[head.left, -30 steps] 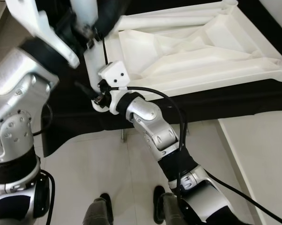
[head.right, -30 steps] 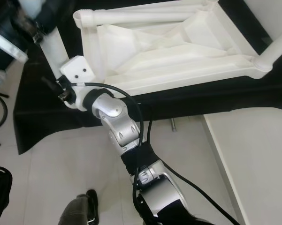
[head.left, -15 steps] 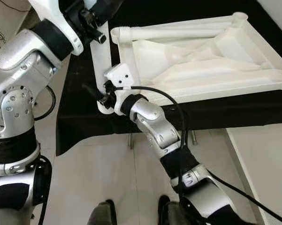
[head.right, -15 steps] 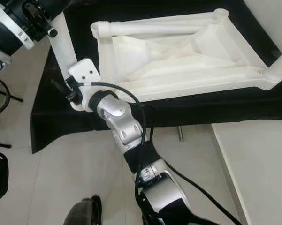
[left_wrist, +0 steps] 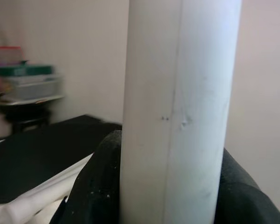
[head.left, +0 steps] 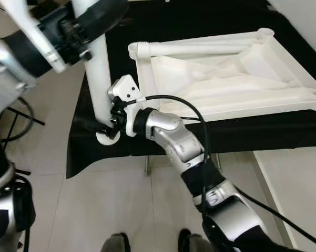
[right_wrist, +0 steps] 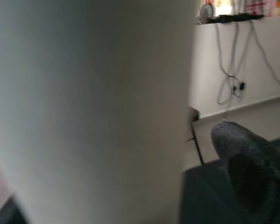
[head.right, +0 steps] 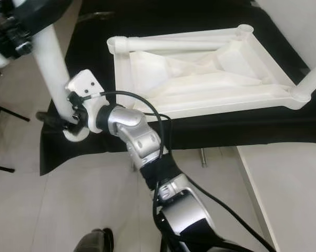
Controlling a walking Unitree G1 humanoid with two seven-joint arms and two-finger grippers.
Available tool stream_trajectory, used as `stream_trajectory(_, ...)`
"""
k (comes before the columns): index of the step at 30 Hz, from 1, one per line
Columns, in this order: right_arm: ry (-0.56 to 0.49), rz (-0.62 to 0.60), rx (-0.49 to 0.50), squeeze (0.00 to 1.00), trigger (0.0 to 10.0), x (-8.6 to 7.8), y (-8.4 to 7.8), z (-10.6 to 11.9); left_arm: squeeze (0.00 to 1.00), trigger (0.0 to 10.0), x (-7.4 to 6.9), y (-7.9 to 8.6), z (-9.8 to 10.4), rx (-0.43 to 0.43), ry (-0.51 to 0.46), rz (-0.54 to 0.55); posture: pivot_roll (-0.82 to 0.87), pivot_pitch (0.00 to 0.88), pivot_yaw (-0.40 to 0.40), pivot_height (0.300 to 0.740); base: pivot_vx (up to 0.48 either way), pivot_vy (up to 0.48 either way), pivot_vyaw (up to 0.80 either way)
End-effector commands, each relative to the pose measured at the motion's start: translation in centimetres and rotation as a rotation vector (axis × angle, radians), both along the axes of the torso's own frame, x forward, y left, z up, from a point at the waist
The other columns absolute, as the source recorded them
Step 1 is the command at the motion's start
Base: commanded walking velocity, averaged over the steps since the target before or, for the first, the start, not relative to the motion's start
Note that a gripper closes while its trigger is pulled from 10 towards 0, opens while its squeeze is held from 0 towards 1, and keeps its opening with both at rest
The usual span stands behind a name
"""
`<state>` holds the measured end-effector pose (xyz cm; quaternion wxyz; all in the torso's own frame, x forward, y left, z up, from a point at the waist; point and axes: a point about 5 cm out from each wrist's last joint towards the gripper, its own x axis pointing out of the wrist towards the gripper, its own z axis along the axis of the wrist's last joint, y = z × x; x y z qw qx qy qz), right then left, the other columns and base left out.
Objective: Building children table
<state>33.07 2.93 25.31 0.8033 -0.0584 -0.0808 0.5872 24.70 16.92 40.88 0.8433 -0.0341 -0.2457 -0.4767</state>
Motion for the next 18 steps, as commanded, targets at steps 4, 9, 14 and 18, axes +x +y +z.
stream_trajectory(4,0.03,0.115,-0.094,0.0,10.0,-1.5,2.7,0.1,0.0,0.0,-1.5,-2.8,-0.6,0.116,-0.025,-0.34,0.06,0.127,0.023,0.74,0.0,0.0,0.0)
stream_trajectory(9,0.112,0.145,-0.045,0.0,0.0,-2.3,3.2,-0.1,0.0,0.0,-1.7,-3.3,-1.0,0.15,-0.019,-0.433,0.06,0.123,0.027,0.74,0.0,0.0,0.0)
stream_trajectory(14,0.121,0.161,-0.019,0.0,0.0,-2.5,3.2,0.2,0.0,0.0,-1.6,-3.6,-1.6,0.171,0.002,-0.474,0.05,0.122,0.029,0.74,0.0,0.0,0.0)
stream_trajectory(18,0.115,0.152,-0.006,0.0,0.0,-2.4,3.1,0.3,0.0,0.0,-1.5,-3.9,-2.0,0.168,0.009,-0.486,0.05,0.122,0.029,0.74,0.0,0.0,0.0)
